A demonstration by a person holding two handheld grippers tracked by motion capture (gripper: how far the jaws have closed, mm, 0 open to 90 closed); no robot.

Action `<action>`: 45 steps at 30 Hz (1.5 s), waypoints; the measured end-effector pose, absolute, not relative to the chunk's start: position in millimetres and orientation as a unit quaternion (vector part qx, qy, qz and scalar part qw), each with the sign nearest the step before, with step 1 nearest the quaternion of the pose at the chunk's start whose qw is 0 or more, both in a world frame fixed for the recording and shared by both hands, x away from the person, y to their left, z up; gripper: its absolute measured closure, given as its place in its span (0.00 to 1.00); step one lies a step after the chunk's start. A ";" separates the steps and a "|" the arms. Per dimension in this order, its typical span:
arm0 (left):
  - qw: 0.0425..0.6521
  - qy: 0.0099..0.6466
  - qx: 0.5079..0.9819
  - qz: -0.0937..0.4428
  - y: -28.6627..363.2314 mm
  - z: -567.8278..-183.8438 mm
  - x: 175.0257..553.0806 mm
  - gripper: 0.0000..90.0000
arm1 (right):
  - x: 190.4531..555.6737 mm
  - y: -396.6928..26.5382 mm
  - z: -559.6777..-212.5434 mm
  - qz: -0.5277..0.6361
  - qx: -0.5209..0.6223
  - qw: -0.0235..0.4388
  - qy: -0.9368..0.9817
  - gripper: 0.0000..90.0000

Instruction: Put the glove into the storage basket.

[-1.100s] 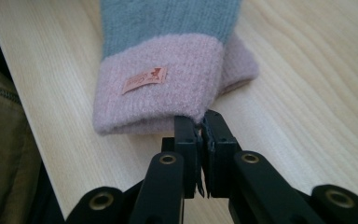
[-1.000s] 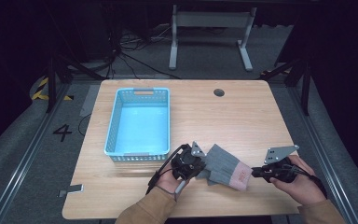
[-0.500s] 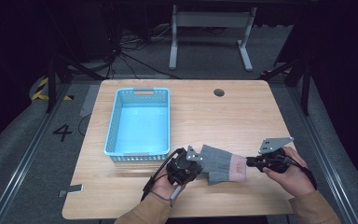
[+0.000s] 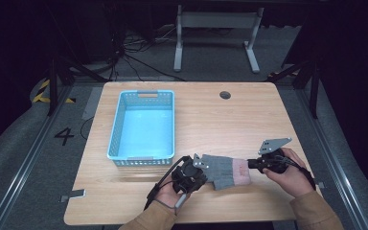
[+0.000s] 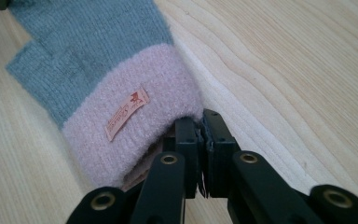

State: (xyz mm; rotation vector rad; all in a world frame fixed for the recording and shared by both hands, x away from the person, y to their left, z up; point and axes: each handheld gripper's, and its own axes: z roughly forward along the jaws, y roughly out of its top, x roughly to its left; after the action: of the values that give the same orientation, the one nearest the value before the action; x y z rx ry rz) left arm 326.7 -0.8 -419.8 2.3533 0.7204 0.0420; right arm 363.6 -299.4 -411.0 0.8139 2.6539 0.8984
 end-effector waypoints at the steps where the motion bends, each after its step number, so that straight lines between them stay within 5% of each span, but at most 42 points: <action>1: 0.330 0.277 0.902 0.014 -0.7 -421.1 327.4 0.98 | 364.0 -298.5 -412.2 0.304 0.279 0.112 0.904 0.96; 7: 0.323 0.277 0.905 0.004 -2.4 -433.4 332.3 0.97 | 367.0 -294.3 -420.5 0.290 0.280 0.113 0.908 0.96; 12: 0.331 0.283 0.900 0.001 0.8 -434.2 335.5 0.77 | 367.8 -295.5 -423.4 0.280 0.285 0.121 0.909 0.89; 19: 0.351 0.281 0.893 0.009 1.0 -428.1 337.0 0.65 | 364.9 -306.2 -420.7 0.285 0.293 0.143 0.901 0.79; 45: 0.416 0.299 0.857 0.060 -17.2 -422.1 342.4 0.45 | 350.6 -338.2 -417.3 0.311 0.352 0.150 0.870 0.71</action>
State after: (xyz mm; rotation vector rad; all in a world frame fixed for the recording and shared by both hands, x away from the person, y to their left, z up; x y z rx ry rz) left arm 342.4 -17.2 -422.1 2.1521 0.7516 0.1504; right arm 350.6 -338.2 -417.3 1.0127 2.4994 0.8928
